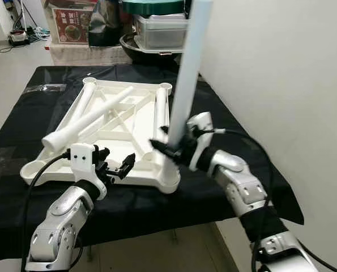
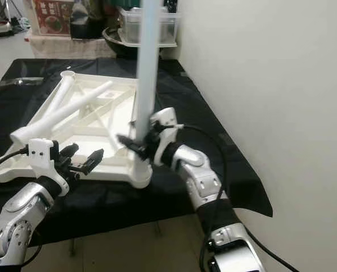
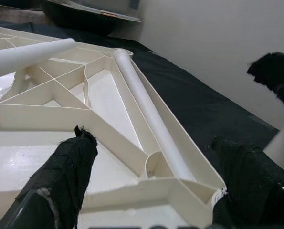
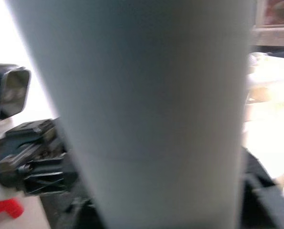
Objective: Building children table
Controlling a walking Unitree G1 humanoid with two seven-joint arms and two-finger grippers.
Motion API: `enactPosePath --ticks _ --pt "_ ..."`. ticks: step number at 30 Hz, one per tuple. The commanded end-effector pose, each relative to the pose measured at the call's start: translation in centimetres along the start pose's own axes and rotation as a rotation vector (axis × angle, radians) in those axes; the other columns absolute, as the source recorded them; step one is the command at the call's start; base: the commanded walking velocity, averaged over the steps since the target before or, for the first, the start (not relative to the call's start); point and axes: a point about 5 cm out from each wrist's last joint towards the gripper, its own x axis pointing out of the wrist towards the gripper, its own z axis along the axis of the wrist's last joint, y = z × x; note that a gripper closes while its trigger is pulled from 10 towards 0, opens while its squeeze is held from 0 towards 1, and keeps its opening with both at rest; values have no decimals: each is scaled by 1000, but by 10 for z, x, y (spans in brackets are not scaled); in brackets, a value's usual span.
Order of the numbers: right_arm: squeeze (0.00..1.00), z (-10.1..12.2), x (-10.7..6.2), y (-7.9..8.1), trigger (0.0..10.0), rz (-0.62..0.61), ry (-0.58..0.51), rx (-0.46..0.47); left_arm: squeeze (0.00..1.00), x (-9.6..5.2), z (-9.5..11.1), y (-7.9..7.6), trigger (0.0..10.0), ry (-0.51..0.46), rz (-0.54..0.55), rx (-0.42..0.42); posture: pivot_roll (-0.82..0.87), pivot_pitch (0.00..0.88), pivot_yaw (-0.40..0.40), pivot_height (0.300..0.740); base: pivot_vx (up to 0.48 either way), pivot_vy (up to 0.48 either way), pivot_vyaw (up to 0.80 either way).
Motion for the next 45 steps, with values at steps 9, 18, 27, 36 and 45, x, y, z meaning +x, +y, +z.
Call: enactPosePath --ticks 9,18,27,36,45 --pt "0 -32 -6 -46 0 -516 222 33 0 -3 -3 2 10000 17 6 4 76 0 -113 740 0 0 0" --pt "0 -52 -58 -68 0 -1239 317 122 0 -3 -3 1 10000 17 9 -2 75 0 -103 740 0 0 0" --pt "1000 -31 -19 -46 10000 -1045 160 88 0 -1 -3 3 10000 22 7 1 73 0 -106 740 0 0 0" --pt "0 28 4 -33 10000 -365 -152 38 0 0 -3 3 10000 13 3 -14 58 0 -100 740 0 0 0" --pt "0 14 8 17 431 100 -80 19 0 1 -5 0 10000 19 -1 3 79 0 -114 740 0 0 0"
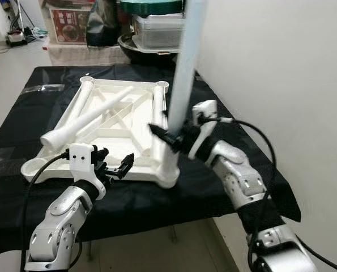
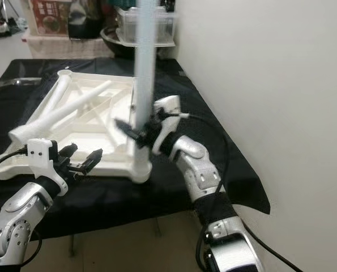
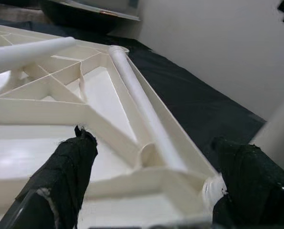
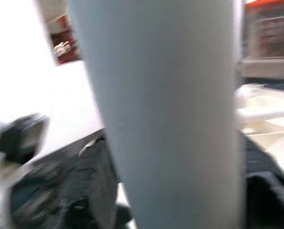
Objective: Building children table
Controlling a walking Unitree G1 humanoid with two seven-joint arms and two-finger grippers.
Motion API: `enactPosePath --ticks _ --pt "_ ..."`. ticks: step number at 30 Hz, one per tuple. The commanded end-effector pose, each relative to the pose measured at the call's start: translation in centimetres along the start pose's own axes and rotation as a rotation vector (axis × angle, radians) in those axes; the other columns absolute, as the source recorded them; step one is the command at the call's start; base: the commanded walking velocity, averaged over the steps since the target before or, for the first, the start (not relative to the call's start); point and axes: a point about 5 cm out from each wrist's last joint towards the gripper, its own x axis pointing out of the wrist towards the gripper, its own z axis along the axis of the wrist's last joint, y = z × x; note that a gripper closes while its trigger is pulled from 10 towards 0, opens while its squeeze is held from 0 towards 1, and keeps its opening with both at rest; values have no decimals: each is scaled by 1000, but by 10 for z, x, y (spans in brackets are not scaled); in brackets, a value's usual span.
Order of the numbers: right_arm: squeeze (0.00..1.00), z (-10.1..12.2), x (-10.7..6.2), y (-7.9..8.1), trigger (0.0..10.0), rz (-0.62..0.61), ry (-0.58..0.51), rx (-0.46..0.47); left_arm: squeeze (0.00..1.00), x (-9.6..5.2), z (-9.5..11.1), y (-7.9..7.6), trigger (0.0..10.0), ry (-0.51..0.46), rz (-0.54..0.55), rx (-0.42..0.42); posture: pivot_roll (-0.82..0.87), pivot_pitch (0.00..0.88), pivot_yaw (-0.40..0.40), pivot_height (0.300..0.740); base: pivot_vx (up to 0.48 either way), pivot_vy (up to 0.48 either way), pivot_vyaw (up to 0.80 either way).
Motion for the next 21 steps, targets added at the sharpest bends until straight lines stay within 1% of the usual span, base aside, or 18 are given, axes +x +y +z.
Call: enactPosePath --ticks 1,2,3,4,5,6,7,8,12,13,15,16,17,18,20,21 --pt "0 -8 3 9 431 64 33 17 0 0 -4 -1 10000 12 0 -1 79 0 -114 740 0 0 0" --pt "0 -19 5 7 0 14 78 4 0 0 -4 0 10000 11 4 -7 84 0 -116 740 0 0 0" --pt "0 -19 5 7 0 14 78 4 0 0 -4 0 10000 11 4 -7 84 0 -116 740 0 0 0" --pt "0 -35 5 -4 0 -127 169 -13 0 -1 -4 0 10000 12 4 -7 84 0 -115 740 0 0 0" --pt "0 -35 5 -4 0 -127 169 -13 0 -1 -4 0 10000 12 4 -7 84 0 -115 740 0 0 0" --pt "0 -48 1 -17 0 -254 239 1 0 -3 -4 0 10000 13 4 -4 87 0 -115 740 0 0 0" --pt "0 -48 1 -17 0 -254 239 1 0 -3 -4 0 10000 13 4 -4 87 0 -115 740 0 0 0" --pt "0 -58 -6 -29 0 -389 312 2 0 -4 -4 1 10000 11 4 -14 85 0 -112 740 0 0 0" --pt "0 -58 -6 -29 0 -389 312 2 0 -4 -4 1 10000 11 4 -14 85 0 -112 740 0 0 0" --pt "0 -65 -17 -43 0 -557 376 19 0 -4 -3 1 10000 9 0 -19 78 0 -109 740 0 0 0" --pt "0 -65 -17 -43 0 -557 376 19 0 -4 -3 1 10000 9 0 -19 78 0 -109 740 0 0 0" --pt "0 -74 -47 -64 0 -926 434 50 0 -4 -3 0 10000 5 0 -24 80 0 -115 740 0 0 0" --pt "0 -74 -47 -64 0 -926 434 50 0 -4 -3 0 10000 5 0 -24 80 0 -115 740 0 0 0" --pt "0 -76 -71 -71 0 -1202 453 60 0 -3 -3 0 10000 8 2 -14 79 0 -108 740 0 0 0" --pt "0 -76 -71 -71 0 -1202 453 60 0 -3 -3 0 10000 8 2 -14 79 0 -108 740 0 0 0" --pt "0 -78 -81 -68 0 -1362 487 67 0 -2 -3 0 10000 9 1 -18 68 0 -100 740 0 0 0"
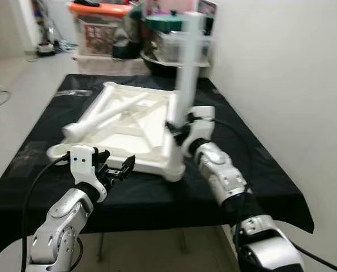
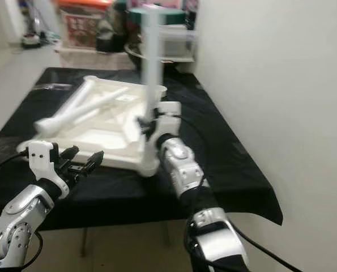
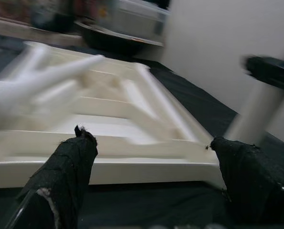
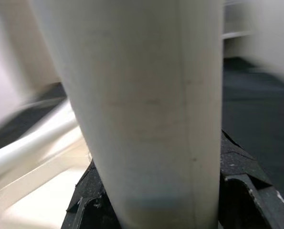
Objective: Building children table
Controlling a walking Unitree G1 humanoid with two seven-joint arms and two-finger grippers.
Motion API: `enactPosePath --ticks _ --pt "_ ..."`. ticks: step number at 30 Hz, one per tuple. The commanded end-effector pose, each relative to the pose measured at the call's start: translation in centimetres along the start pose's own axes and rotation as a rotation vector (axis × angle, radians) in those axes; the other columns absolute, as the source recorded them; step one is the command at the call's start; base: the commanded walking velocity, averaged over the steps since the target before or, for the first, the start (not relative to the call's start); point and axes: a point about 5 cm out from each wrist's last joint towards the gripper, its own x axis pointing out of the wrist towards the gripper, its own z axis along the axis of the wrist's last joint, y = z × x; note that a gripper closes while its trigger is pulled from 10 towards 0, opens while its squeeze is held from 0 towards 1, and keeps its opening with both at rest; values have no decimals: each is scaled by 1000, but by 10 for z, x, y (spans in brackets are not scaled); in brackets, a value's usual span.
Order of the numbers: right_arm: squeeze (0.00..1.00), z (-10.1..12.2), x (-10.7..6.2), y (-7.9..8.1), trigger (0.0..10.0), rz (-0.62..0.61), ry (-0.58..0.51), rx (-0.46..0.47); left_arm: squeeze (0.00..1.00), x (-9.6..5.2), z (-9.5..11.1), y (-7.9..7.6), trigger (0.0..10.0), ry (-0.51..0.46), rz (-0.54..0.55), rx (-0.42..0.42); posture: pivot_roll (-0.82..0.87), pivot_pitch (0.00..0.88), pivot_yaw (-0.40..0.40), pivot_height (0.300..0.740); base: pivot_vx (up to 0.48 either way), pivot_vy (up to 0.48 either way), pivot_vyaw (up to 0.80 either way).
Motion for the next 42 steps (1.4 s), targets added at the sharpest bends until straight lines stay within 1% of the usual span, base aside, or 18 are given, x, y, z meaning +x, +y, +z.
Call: enactPosePath --ticks 1,3,6,7,9,12,13,15,16,18,20,29,31,32,34,37,38,42 --pt "0 -47 -20 -31 8235 -338 234 -71 0 2 -1 -2 10000 12 -7 1 64 0 -102 740 0 0 0" --pt "0 -47 -20 -31 8235 -338 234 -71 0 2 -1 -2 10000 12 -7 1 64 0 -102 740 0 0 0" --pt "0 -42 -21 -21 10000 -272 210 -77 0 3 -1 -2 10000 17 -12 8 67 0 -106 740 0 0 0" --pt "961 -37 -19 -13 10000 -197 200 -84 0 3 -1 -1 10000 17 -10 7 69 0 -108 740 0 0 0" --pt "1000 -30 -15 -10 10000 -126 174 -41 0 3 -1 -1 10000 15 -6 14 65 0 -110 740 0 0 0" --pt "1000 -22 -11 -4 10000 -45 138 11 0 3 -1 -1 10000 12 0 17 70 0 -113 740 0 0 0" --pt "361 -9 -7 1 10000 39 72 59 0 2 0 1 10000 7 4 5 69 0 -110 740 0 0 0" --pt "361 -9 -7 1 10000 39 72 59 0 2 0 1 10000 7 4 5 69 0 -110 740 0 0 0" --pt "0 6 -4 8 10000 164 -23 82 0 2 0 1 10000 8 0 6 61 0 -105 740 0 0 0" --pt "0 30 -6 21 10000 498 -156 99 0 3 0 2 10000 7 -5 -3 59 0 -98 740 0 0 0" --pt "0 35 -10 27 10000 591 -183 77 0 3 1 2 10000 6 -9 -7 58 0 -99 740 0 0 0" --pt "0 26 -15 38 10000 738 -160 -11 0 6 1 0 10000 5 -11 -4 75 0 -107 740 0 0 0" --pt "0 21 -18 43 9176 834 -147 -26 0 5 0 1 10000 6 -8 1 81 0 -111 740 0 0 0" --pt "0 15 -23 47 3882 933 -131 -44 0 4 0 1 10000 2 -9 -6 85 0 -112 740 0 0 0" --pt "0 10 -28 50 2745 1023 -112 -55 0 3 0 0 10000 3 -11 0 86 0 -115 740 0 0 0" --pt "0 5 -33 51 2863 1091 -93 -67 0 2 0 0 10000 3 -12 4 86 0 -115 740 0 0 0" --pt "0 -2 -33 50 0 1093 -73 -87 0 2 1 -1 10000 -2 -14 -6 86 0 -115 740 0 0 0" --pt "0 -12 -27 44 0 1003 -44 -114 0 1 1 -2 10000 -3 -17 0 83 0 -114 740 0 0 0"
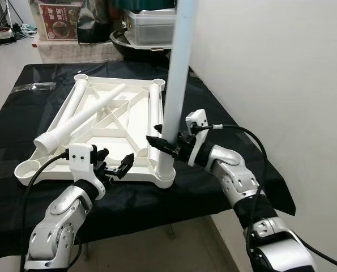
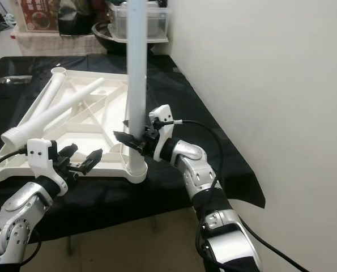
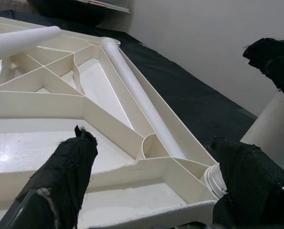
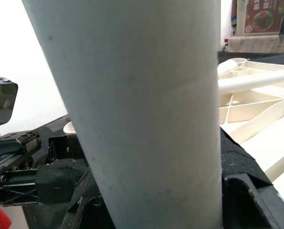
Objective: Building children table
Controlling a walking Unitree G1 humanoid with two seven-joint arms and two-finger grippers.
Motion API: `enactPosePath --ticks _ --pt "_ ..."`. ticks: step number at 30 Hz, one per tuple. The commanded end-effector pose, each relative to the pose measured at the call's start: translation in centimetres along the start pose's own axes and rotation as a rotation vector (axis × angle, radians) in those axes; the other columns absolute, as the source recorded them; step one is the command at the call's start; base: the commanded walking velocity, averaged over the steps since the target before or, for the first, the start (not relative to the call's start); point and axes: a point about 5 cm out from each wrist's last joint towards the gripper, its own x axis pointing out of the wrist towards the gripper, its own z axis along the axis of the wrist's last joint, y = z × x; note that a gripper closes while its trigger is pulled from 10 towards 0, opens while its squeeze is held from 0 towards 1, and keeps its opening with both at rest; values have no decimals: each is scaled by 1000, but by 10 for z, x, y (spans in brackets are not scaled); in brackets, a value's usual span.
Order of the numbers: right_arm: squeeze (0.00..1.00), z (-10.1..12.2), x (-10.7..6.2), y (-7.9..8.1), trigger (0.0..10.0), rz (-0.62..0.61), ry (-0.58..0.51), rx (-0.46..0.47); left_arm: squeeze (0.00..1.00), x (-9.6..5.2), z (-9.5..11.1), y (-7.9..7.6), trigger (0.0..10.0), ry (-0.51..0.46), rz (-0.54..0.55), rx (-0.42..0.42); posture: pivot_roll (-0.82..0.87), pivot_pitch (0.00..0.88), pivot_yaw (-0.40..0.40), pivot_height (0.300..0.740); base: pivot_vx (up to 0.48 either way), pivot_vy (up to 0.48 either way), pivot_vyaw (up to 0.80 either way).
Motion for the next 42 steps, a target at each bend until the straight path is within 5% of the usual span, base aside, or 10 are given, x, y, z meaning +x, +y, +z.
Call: enactPosePath --ticks 1,14,21,24,25,28,30,40,41,42 --pt "0 -24 -3 4 0 -13 108 20 0 -1 1 -3 10000 -3 -16 8 83 0 -114 740 0 0 0" --pt "0 -62 -56 -39 0 -1131 401 72 0 -1 1 -4 10000 -5 -11 3 75 0 -106 740 0 0 0" --pt "0 -53 -49 -27 10000 -1157 351 34 0 -1 0 -3 10000 4 -10 8 68 0 -96 740 0 0 0" --pt "0 -53 -49 -27 10000 -1157 351 34 0 -1 0 -3 10000 4 -10 8 68 0 -96 740 0 0 0" --pt "1000 -48 -40 -26 10000 -1078 278 88 0 -1 -1 -3 10000 9 -13 16 69 0 -100 740 0 0 0" --pt "1000 -38 -28 -23 10000 -962 181 127 0 -2 -1 -2 10000 8 -11 10 74 0 -101 740 0 0 0" --pt "0 4 6 -3 10000 -445 -67 133 0 -3 -2 -1 10000 9 -11 12 64 0 -97 740 0 0 0" --pt "0 11 5 32 10000 -9 -45 52 0 0 -2 -3 10000 4 -26 -1 69 0 -103 740 0 0 0" --pt "0 1 6 34 0 9 -10 46 0 0 -2 -5 10000 3 -26 2 82 0 -113 740 0 0 0" --pt "0 -7 6 36 0 20 25 27 0 0 -2 -5 10000 1 -25 1 82 0 -113 740 0 0 0"
